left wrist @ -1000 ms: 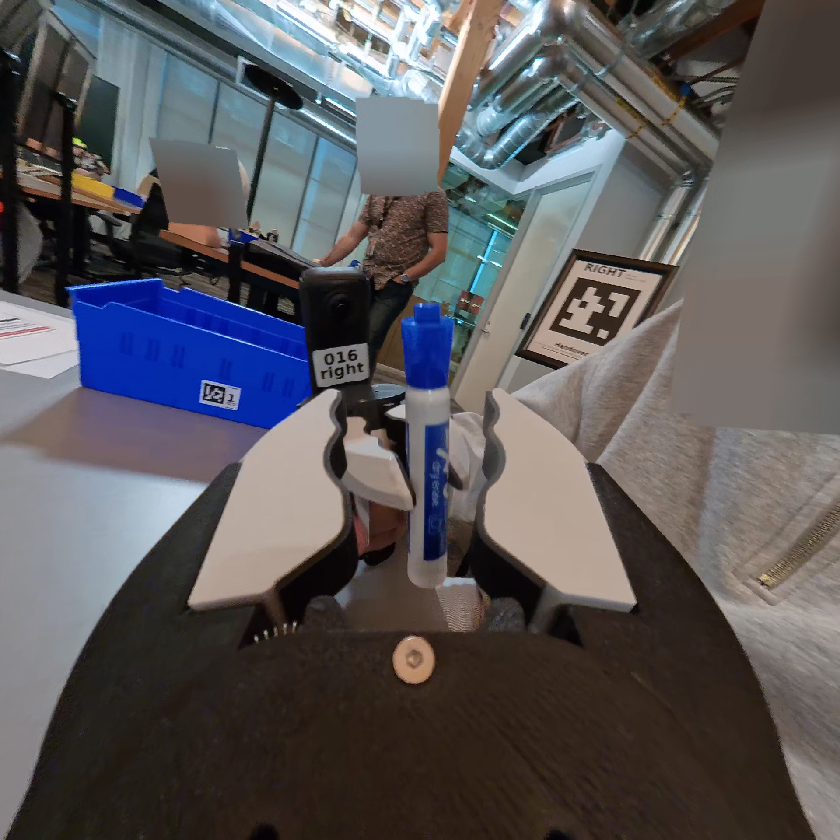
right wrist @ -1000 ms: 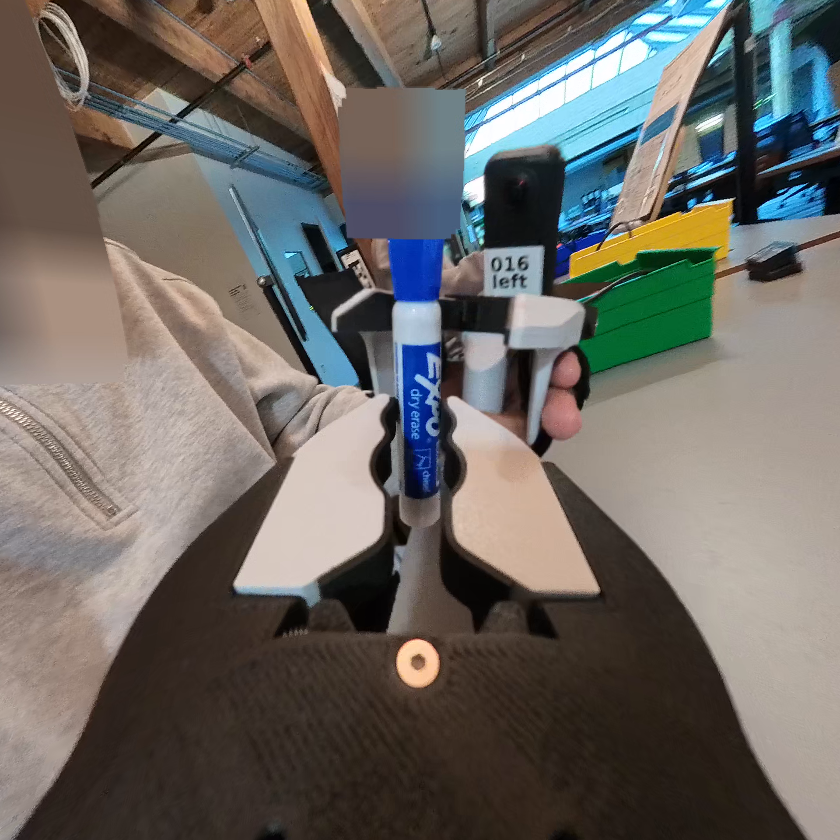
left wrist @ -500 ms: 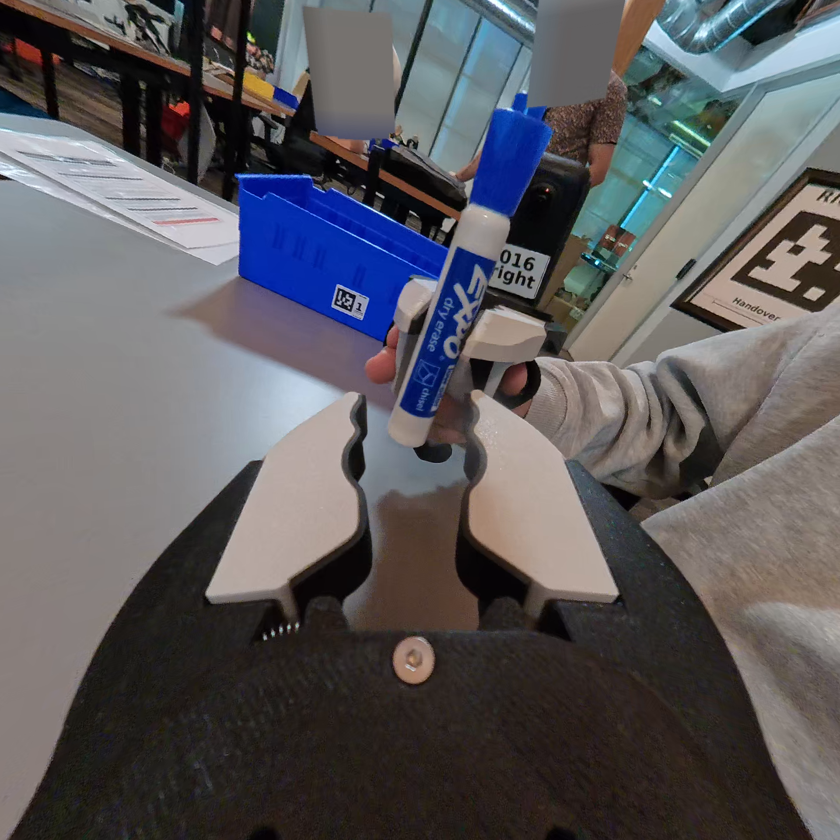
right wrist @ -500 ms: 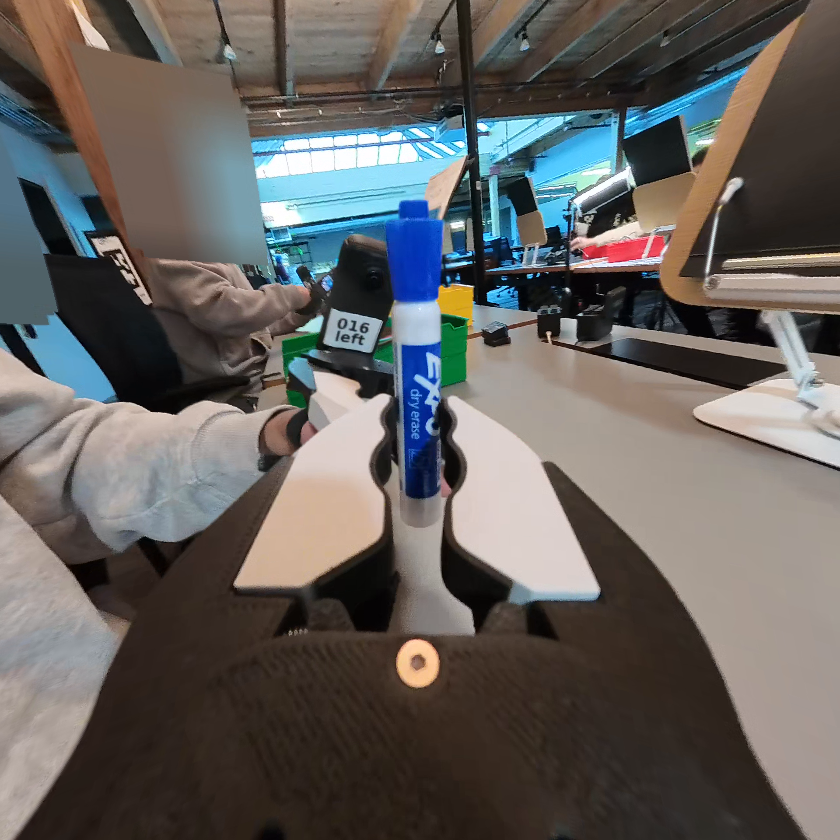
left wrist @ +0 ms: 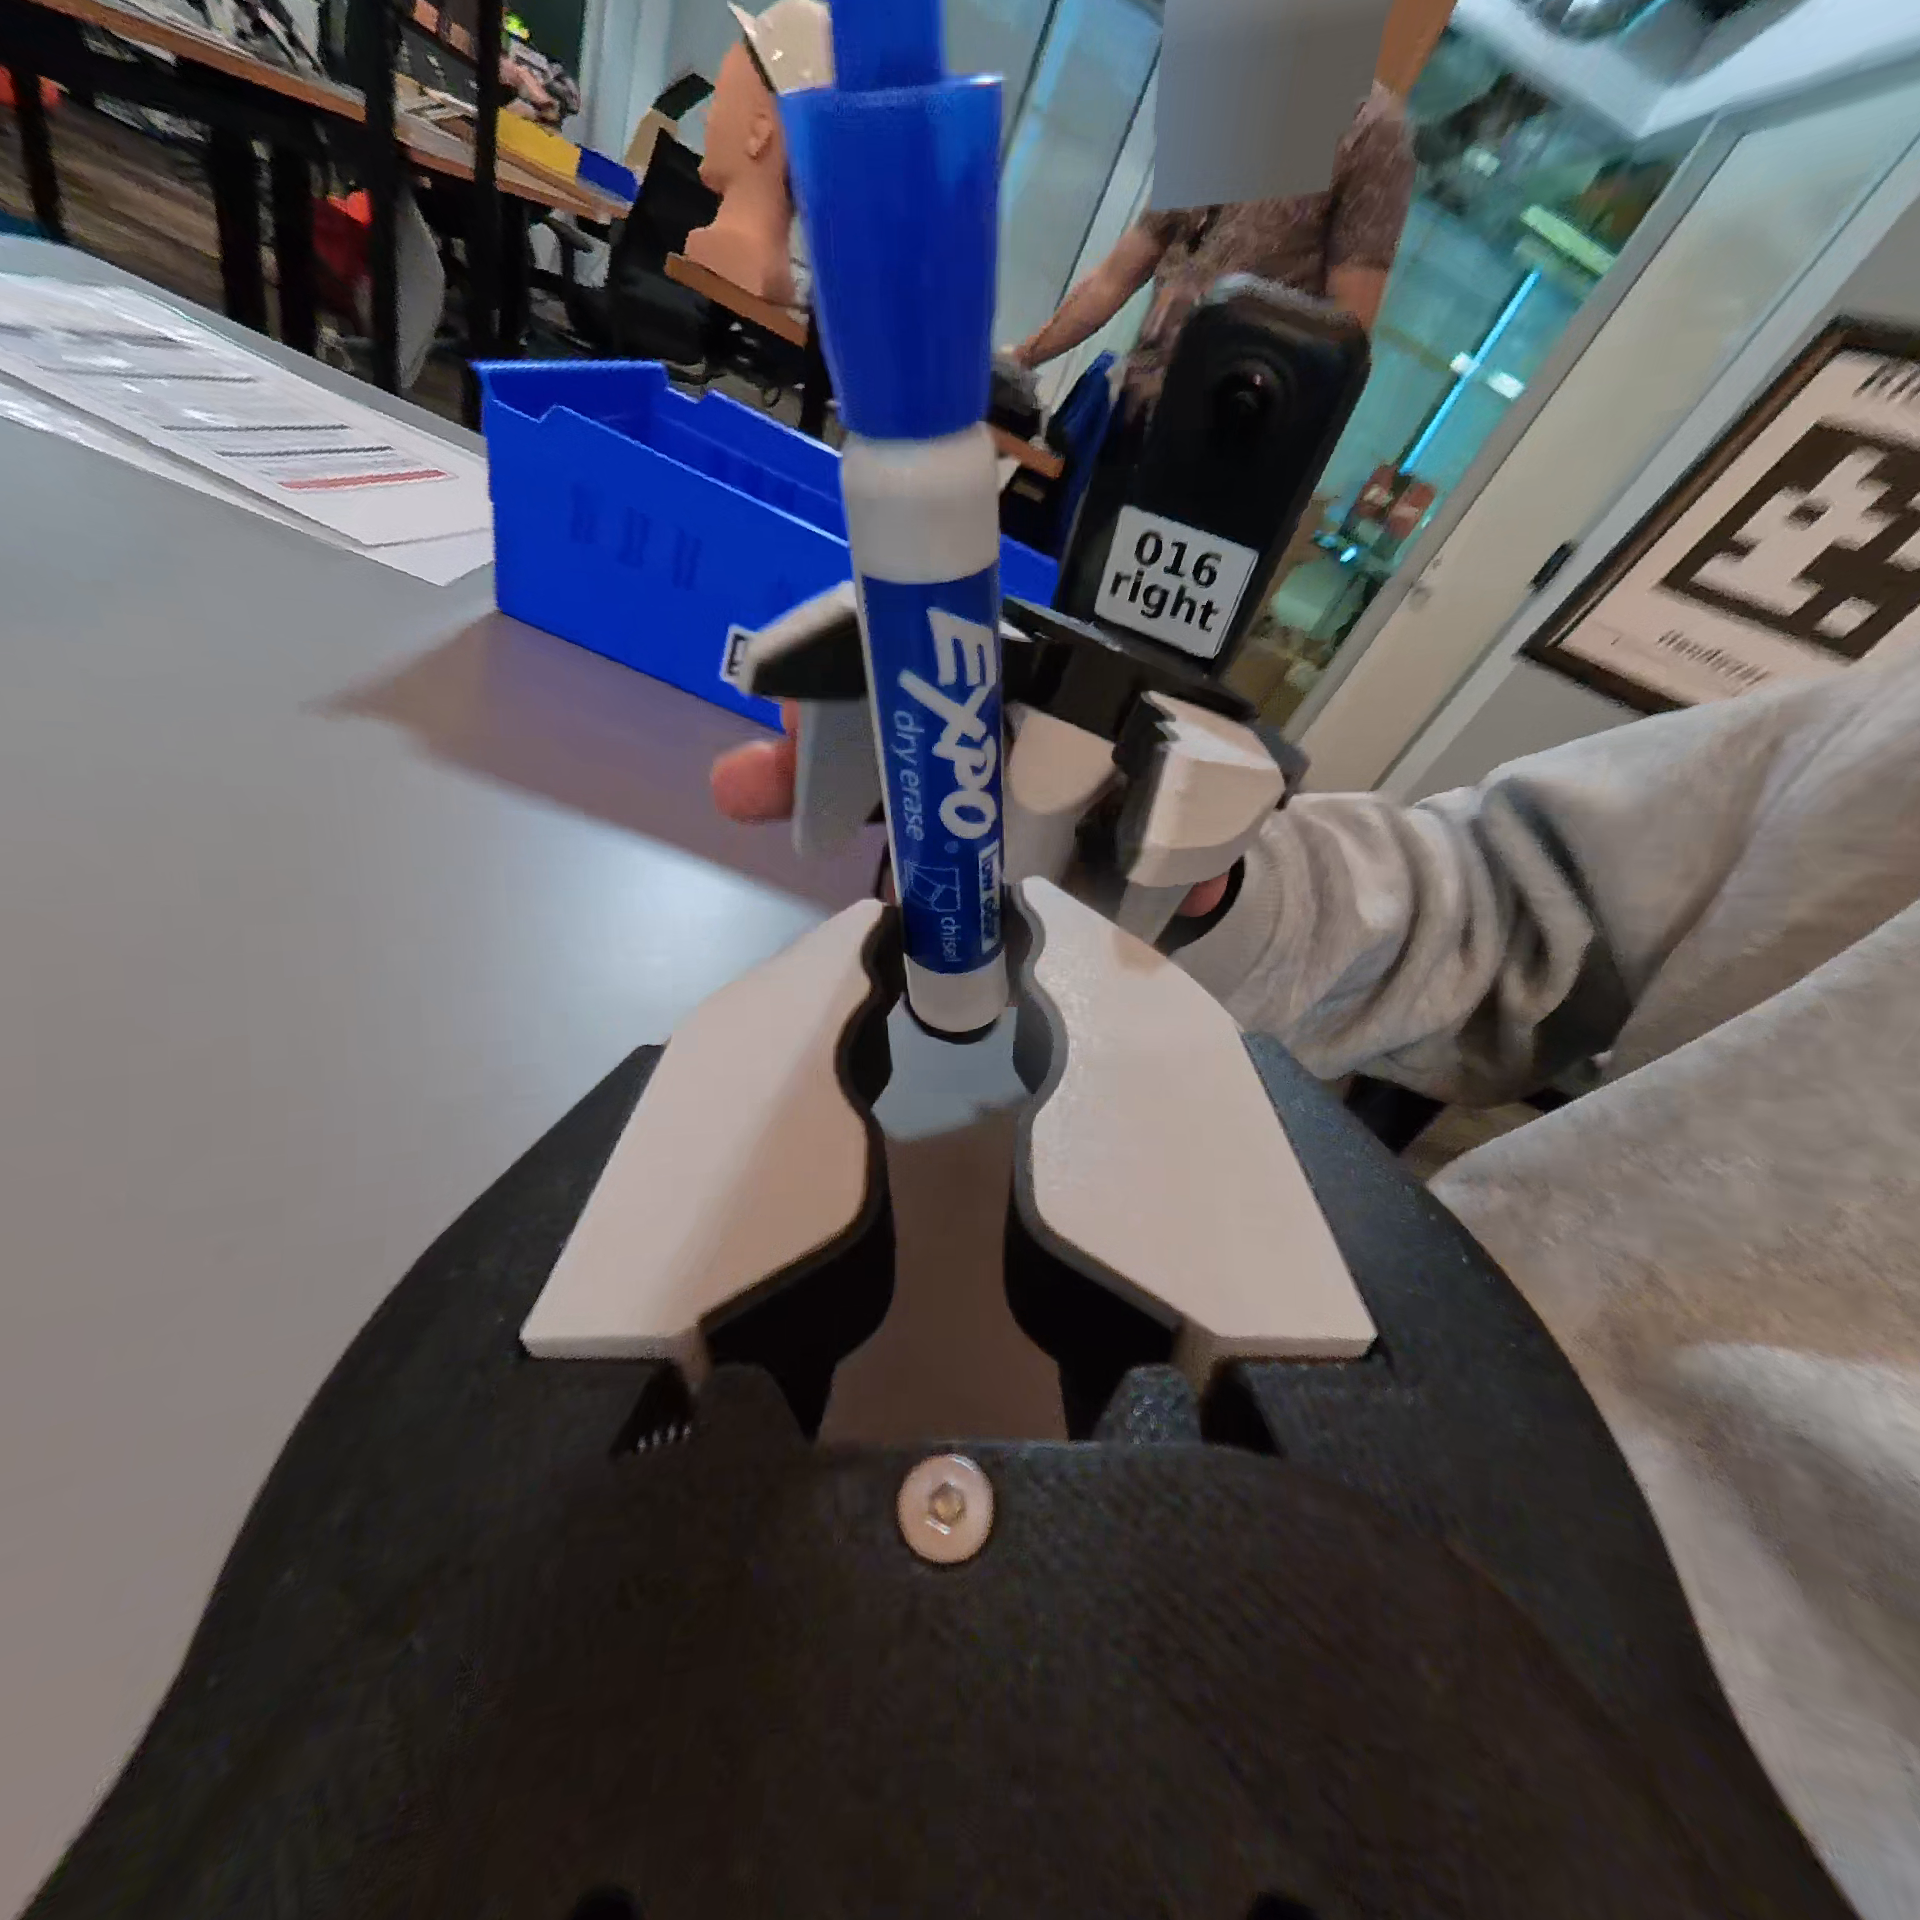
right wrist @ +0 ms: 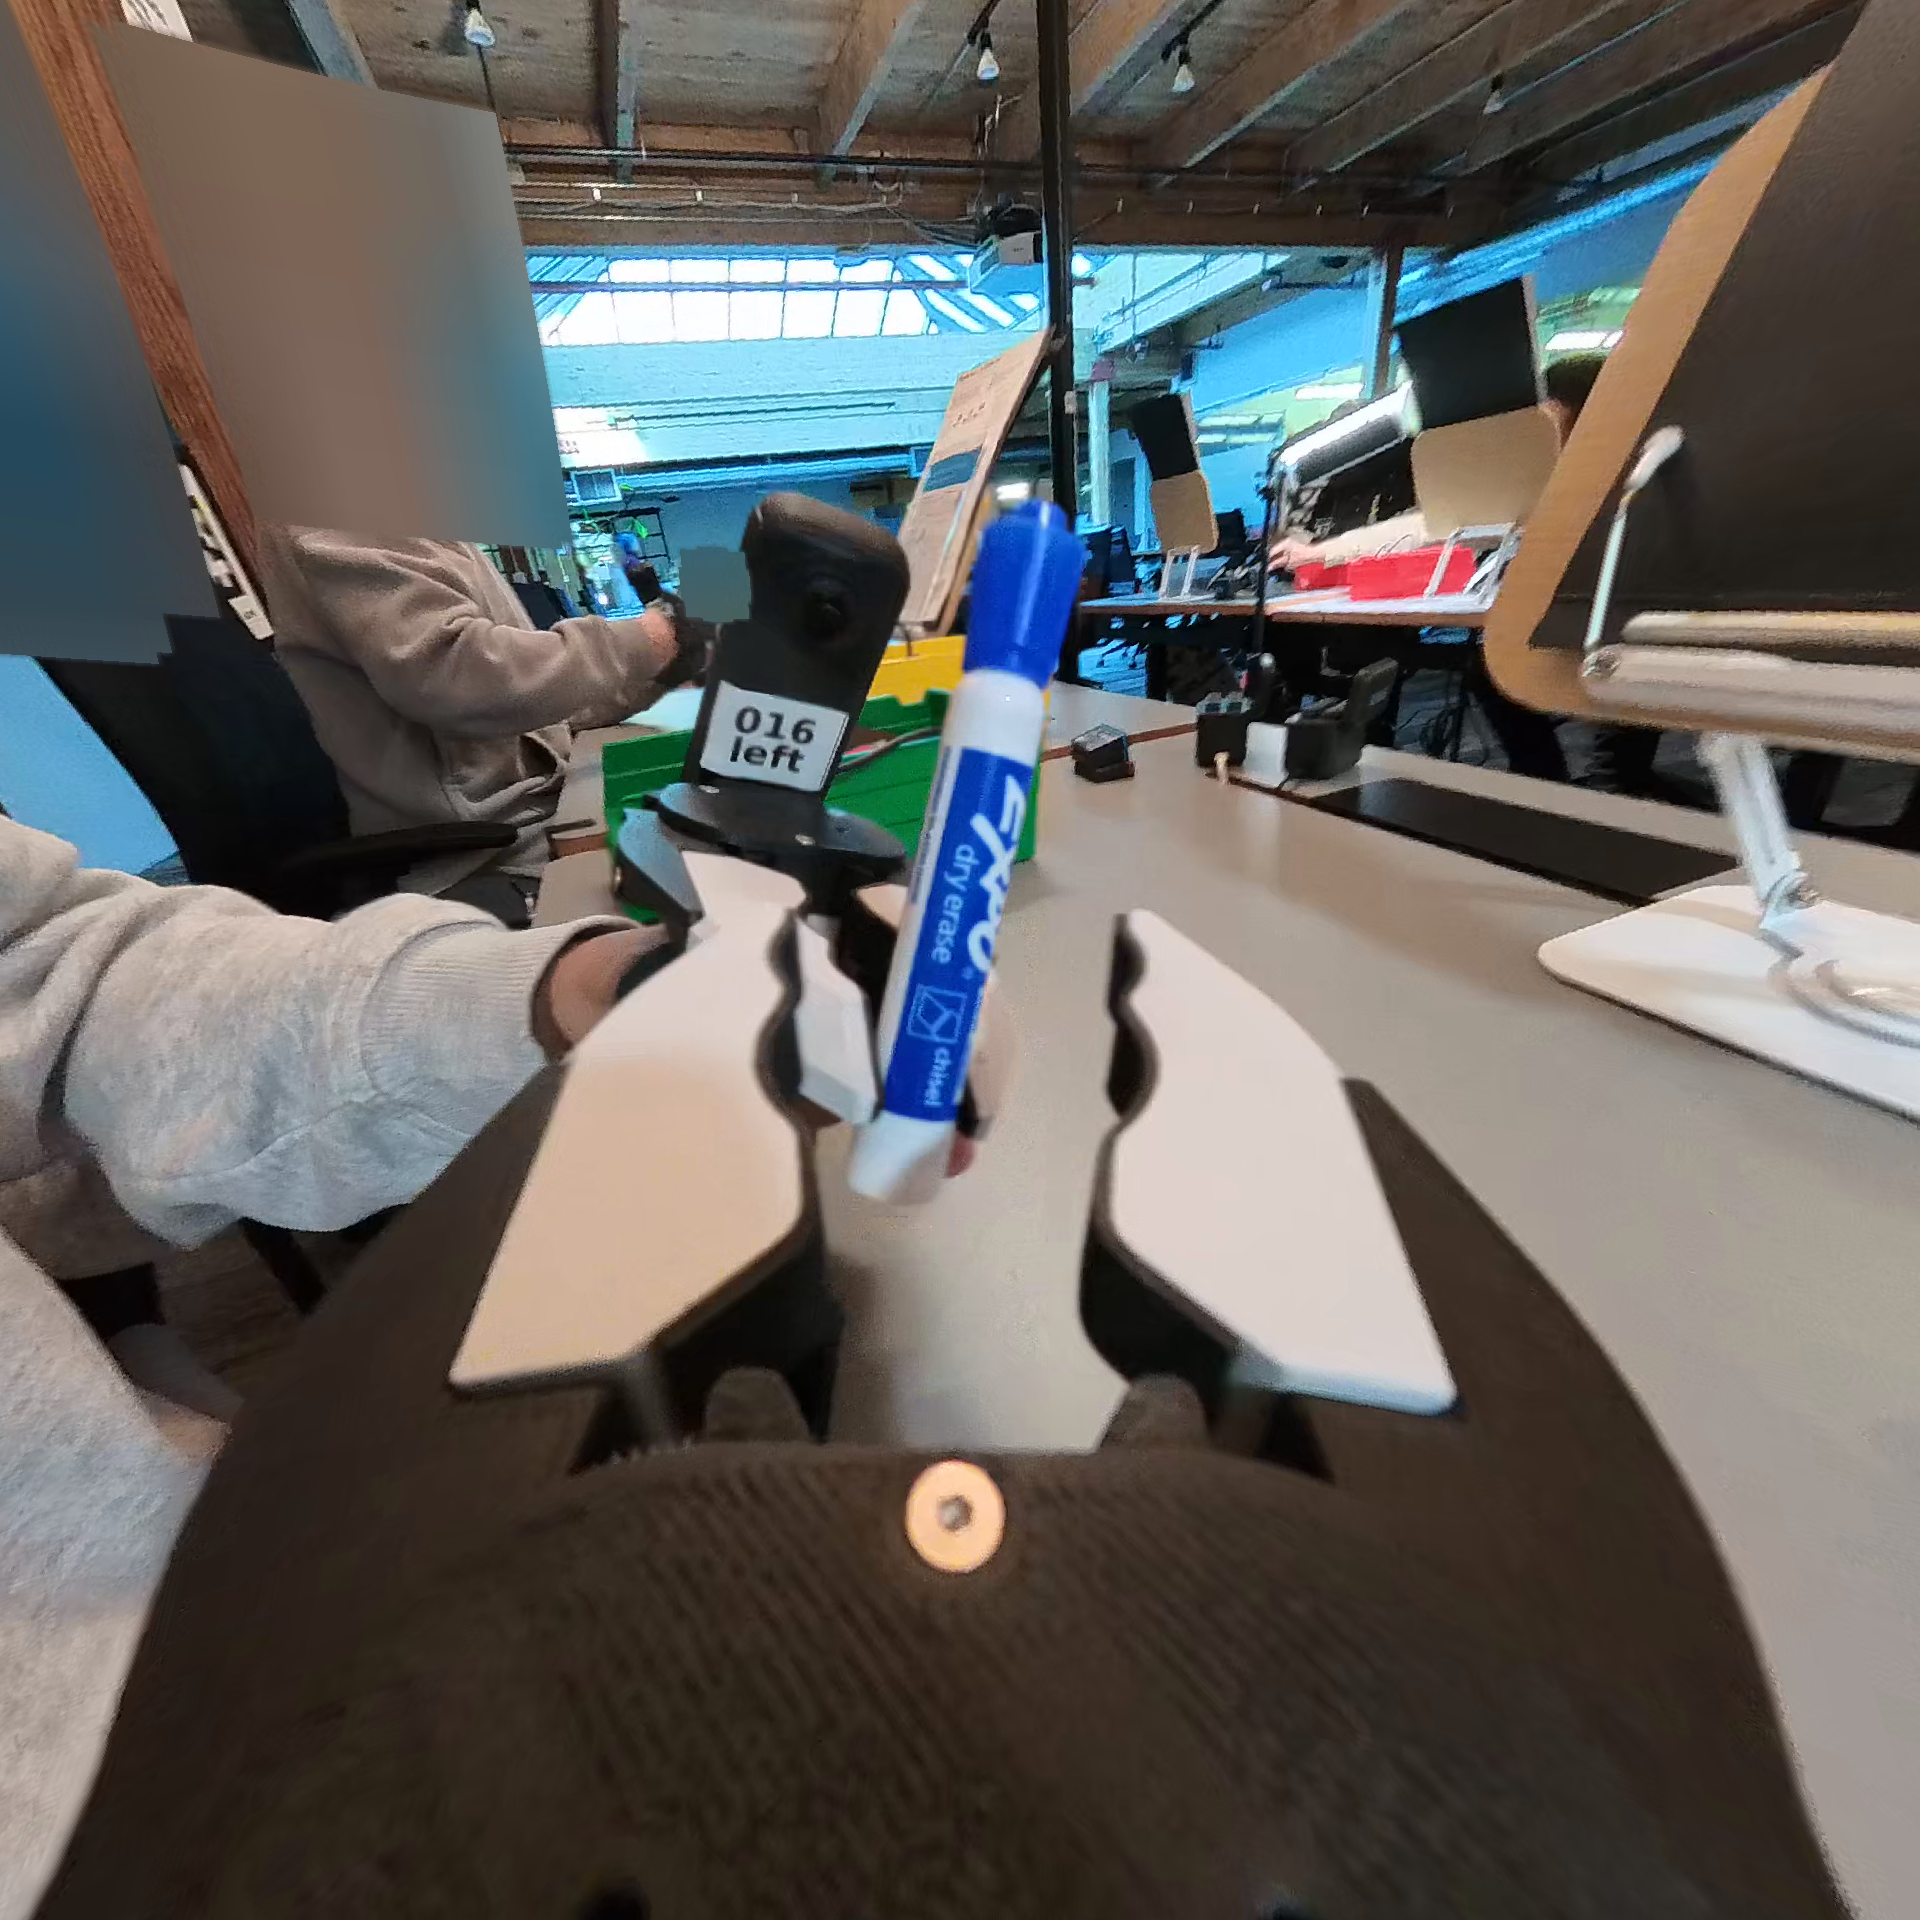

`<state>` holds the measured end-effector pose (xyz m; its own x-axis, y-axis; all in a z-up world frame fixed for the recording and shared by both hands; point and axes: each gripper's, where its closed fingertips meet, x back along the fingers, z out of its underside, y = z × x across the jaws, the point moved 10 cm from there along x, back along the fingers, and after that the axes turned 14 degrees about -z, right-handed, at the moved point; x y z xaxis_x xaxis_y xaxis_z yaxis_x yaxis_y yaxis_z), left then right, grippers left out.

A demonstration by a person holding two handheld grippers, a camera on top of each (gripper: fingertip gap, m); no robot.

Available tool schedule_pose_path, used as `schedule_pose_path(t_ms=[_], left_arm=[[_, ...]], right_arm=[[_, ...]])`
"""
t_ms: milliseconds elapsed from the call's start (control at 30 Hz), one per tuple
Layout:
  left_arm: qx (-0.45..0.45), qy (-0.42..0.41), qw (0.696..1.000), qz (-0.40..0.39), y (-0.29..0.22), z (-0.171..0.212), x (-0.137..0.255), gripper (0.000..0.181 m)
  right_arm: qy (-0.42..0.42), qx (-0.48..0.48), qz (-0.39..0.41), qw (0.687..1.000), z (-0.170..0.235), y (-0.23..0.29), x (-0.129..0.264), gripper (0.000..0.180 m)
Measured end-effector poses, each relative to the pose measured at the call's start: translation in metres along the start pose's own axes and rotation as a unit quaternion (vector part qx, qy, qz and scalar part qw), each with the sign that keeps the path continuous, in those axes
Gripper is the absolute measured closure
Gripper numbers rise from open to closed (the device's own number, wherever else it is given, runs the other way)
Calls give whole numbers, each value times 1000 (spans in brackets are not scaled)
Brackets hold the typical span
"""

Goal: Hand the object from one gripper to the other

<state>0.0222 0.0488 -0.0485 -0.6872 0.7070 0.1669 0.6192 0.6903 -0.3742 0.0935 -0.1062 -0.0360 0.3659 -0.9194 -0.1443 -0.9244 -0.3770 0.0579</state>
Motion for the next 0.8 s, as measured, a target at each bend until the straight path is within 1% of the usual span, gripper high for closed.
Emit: schedule_pose_path(t_ms=[33, 133, 200, 300, 333, 467, 567, 800], left_arm=[[22, -2, 1000, 17, 2, -1, 2, 159], [104, 7, 990, 92, 7, -4, 6, 159], [150, 35, 977, 150, 10, -3, 7, 159], [199, 83, 955, 204, 13, 4, 8, 159], [214, 94, 948, 218, 14, 7, 7, 159], [259, 134, 915, 279, 11, 15, 4, 158], [270, 166, 895, 315, 6, 22, 1, 158], [270, 184, 878, 348, 0, 25, -1, 158]], right_arm=[[-3, 18, 7, 1000, -2, -1, 2, 112], [5, 75, 12, 997, -8, 0, 6, 90], [29, 100, -2, 995, -8, 1, 6, 74], [60, 122, -17, 991, -5, 5, 1, 37], [71, 128, -21, 989, -4, 6, -1, 32], [106, 148, -38, 983, 1, 15, -10, 32], [113, 150, -47, 981, 2, 19, -13, 32], [119, 145, -71, 980, 2, 25, -17, 32]])
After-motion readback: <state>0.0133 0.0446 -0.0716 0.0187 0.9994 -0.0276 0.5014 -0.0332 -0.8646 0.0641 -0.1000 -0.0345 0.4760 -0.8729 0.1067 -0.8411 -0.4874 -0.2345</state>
